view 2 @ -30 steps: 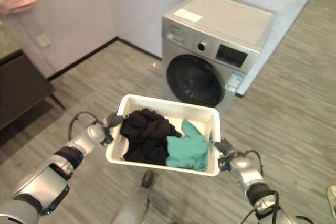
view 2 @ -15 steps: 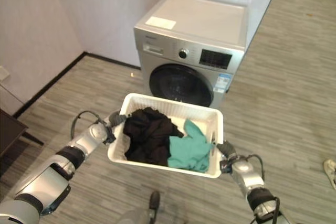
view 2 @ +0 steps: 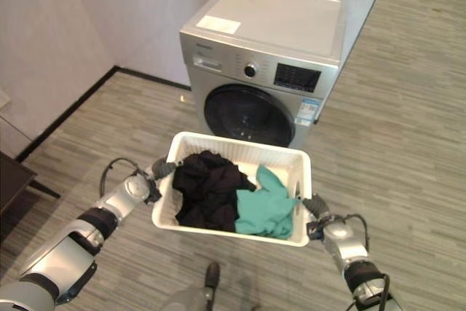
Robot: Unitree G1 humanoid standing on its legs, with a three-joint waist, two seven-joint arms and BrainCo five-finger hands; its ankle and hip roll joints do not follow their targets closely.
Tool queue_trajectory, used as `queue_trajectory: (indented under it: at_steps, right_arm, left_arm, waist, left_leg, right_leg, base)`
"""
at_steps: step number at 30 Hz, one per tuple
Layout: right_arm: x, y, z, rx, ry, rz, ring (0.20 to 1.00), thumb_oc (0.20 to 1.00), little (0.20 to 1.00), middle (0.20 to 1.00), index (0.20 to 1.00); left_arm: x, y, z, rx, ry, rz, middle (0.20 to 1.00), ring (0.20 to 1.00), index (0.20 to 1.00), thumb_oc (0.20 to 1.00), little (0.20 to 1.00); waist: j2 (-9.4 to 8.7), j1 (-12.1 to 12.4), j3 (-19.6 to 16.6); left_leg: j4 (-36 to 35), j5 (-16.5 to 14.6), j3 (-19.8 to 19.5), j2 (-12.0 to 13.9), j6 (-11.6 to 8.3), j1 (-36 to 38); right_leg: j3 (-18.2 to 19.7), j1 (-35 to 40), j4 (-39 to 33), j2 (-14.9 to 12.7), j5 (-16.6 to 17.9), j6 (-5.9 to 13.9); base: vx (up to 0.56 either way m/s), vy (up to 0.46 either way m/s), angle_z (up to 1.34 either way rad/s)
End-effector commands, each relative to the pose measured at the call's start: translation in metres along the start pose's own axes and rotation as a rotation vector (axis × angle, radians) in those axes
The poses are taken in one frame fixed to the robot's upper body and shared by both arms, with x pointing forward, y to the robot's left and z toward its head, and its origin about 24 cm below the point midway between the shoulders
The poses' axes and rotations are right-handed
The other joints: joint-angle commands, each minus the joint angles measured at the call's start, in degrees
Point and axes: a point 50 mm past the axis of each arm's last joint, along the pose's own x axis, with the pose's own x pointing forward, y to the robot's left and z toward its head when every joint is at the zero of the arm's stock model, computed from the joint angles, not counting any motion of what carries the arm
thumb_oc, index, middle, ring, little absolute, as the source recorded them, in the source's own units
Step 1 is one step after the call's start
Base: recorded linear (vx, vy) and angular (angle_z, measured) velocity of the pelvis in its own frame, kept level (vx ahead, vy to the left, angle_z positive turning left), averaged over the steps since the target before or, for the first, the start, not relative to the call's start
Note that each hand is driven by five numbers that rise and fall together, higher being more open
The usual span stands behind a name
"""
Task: Grab the laundry basket,head to the washer,open it,put in the laundry and shut it.
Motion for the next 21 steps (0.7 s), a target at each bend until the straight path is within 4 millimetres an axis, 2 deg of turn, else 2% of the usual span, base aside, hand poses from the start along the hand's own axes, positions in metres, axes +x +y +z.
queue_trajectory:
  at_steps: [1, 8, 11, 13, 14, 15, 16, 17, 18, 19, 20, 21]
  right_arm:
    - [-0.002, 0.003, -0.020, -0.128, 0.076, 0.048, 0.200, 0.200, 0.200, 0.200, 0.200]
    - [-0.002, -0.001, -0.017, -0.104, 0.057, 0.029, 0.200, 0.200, 0.200, 0.200, 0.200]
    - [-0.002, -0.010, 0.001, -0.093, -0.024, -0.006, 0.200, 0.200, 0.200, 0.200, 0.200]
    - [-0.006, -0.022, 0.020, -0.102, -0.107, -0.041, 0.200, 0.200, 0.200, 0.200, 0.200]
    - [-0.013, -0.039, 0.038, -0.120, -0.197, -0.096, 0.200, 0.200, 0.200, 0.200, 0.200]
    - [-0.013, -0.039, 0.038, -0.120, -0.197, -0.096, 0.200, 0.200, 0.200, 0.200, 0.200]
    - [-0.023, -0.053, 0.050, -0.143, -0.271, -0.141, 0.200, 0.200, 0.200, 0.200, 0.200]
    - [-0.023, -0.053, 0.050, -0.143, -0.271, -0.140, 0.200, 0.200, 0.200, 0.200, 0.200]
    - [-0.029, -0.059, 0.056, -0.157, -0.305, -0.162, 0.200, 0.200, 0.200, 0.200, 0.200]
    - [-0.048, -0.071, 0.057, -0.165, -0.367, -0.195, 0.200, 0.200, 0.200, 0.200, 0.200]
    - [-0.049, -0.071, 0.056, -0.166, -0.364, -0.194, 0.200, 0.200, 0.200, 0.200, 0.200]
    - [-0.074, -0.087, 0.045, -0.166, -0.388, -0.238, 0.200, 0.200, 0.200, 0.200, 0.200]
  left_arm:
    - [-0.001, -0.036, 0.025, -0.118, -0.088, -0.005, 0.200, 0.200, 0.200, 0.200, 0.200]
    - [-0.002, -0.035, 0.017, -0.120, -0.061, 0.007, 0.200, 0.200, 0.200, 0.200, 0.200]
    - [-0.003, -0.028, 0.013, -0.133, -0.056, 0.034, 0.200, 0.200, 0.200, 0.200, 0.200]
    - [-0.004, -0.015, 0.012, -0.158, -0.069, 0.081, 0.200, 0.200, 0.200, 0.200, 0.200]
    - [-0.009, 0.006, 0.011, -0.205, -0.102, 0.167, 0.200, 0.200, 0.200, 0.200, 0.200]
    - [-0.009, 0.006, 0.011, -0.205, -0.101, 0.167, 0.200, 0.200, 0.200, 0.200, 0.200]
    - [-0.019, 0.026, 0.005, -0.229, -0.131, 0.246, 0.200, 0.200, 0.200, 0.200, 0.200]
    - [-0.019, 0.026, 0.005, -0.229, -0.130, 0.246, 0.200, 0.200, 0.200, 0.200, 0.200]
    - [-0.025, 0.035, 0.001, -0.235, -0.140, 0.288, 0.200, 0.200, 0.200, 0.200, 0.200]
    - [-0.044, 0.054, -0.014, -0.230, -0.145, 0.385, 0.200, 0.200, 0.200, 0.200, 0.200]
    - [-0.045, 0.054, -0.015, -0.229, -0.144, 0.382, 0.200, 0.200, 0.200, 0.200, 0.200]
    - [-0.066, 0.069, -0.028, -0.200, -0.146, 0.448, 0.200, 0.200, 0.200, 0.200, 0.200]
  waist:
    - [2.40, 2.5, 3.0]
    - [2.06, 2.4, 3.0]
    - [1.66, 2.1, 3.5]
    - [1.15, 1.8, 4.4]
    - [0.56, 1.6, 5.7]
    - [0.58, 1.6, 5.5]
    - [0.35, 1.4, 6.2]
    - [0.34, 1.4, 6.0]
    - [0.32, 1.3, 6.1]
    - [0.31, 1.0, 6.2]
    - [0.24, 1.1, 5.9]
    - [0.55, 0.4, 5.5]
  left_leg:
    - [7.0, -4.8, 5.8, 7.4, -5.79, -2.3]
    - [5.5, -4.4, 5.8, 7.1, -5.69, -1.8]
    - [6.3, -4.7, 5.8, 7.3, -5.72, -2.6]
    - [8.5, -5.6, 5.8, 7.4, -5.76, -4.0]
    - [12.5, -7.5, 5.8, 7.6, -5.80, -6.0]
    - [12.6, -7.4, 5.8, 7.6, -5.76, -6.2]
    - [15.4, -9.9, 6.2, 7.6, -5.26, -6.9]
    - [15.4, -9.7, 6.2, 7.6, -5.22, -7.1]
    - [16.4, -10.7, 6.8, 7.6, -4.83, -7.2]
    - [17.7, -13.3, 7.8, 7.3, -3.62, -6.3]
    - [17.4, -12.9, 7.9, 7.2, -3.55, -6.4]
    - [17.5, -14.7, 8.0, 6.1, -2.24, -4.9]
  right_leg:
    - [-9.7, -5.8, 1.5, -6.3, 5.5, 2.06]
    - [-9.7, -5.0, -0.5, -6.2, 6.5, 2.57]
    - [-9.2, -5.6, -0.7, -6.2, 6.8, 2.70]
    - [-8.5, -6.2, -0.7, -6.4, 7.1, 2.89]
    - [-7.6, -6.9, -0.5, -7.0, 7.2, 3.25]
    - [-7.6, -7.1, -0.5, -6.9, 7.4, 3.23]
    - [-6.4, -7.5, -0.3, -7.5, 7.5, 3.89]
    - [-6.3, -7.7, -0.3, -7.5, 7.6, 3.87]
    - [-5.5, -8.1, 0.0, -8.0, 7.8, 4.19]
    - [-4.0, -8.2, 1.3, -9.3, 7.2, 4.91]
    - [-3.8, -8.5, 1.3, -9.3, 7.4, 4.89]
    - [-3.3, -8.6, 3.8, -10.8, 6.8, 5.26]
  base:
    - [0.00, 0.000, 0.00]
    - [0.02, 0.010, 0.22]
    - [-0.01, 0.005, -0.06]
    - [-0.07, 0.032, -0.03]
    - [-0.08, 0.043, -0.01]
    - [-0.07, 0.114, -0.18]
    - [-0.03, 0.082, -0.29]
    - [-0.02, 0.135, -0.33]
    - [0.05, 0.214, -0.49]
    - [0.05, 0.214, -0.47]
    - [0.16, 0.328, -0.61]
    - [0.16, 0.243, -0.46]
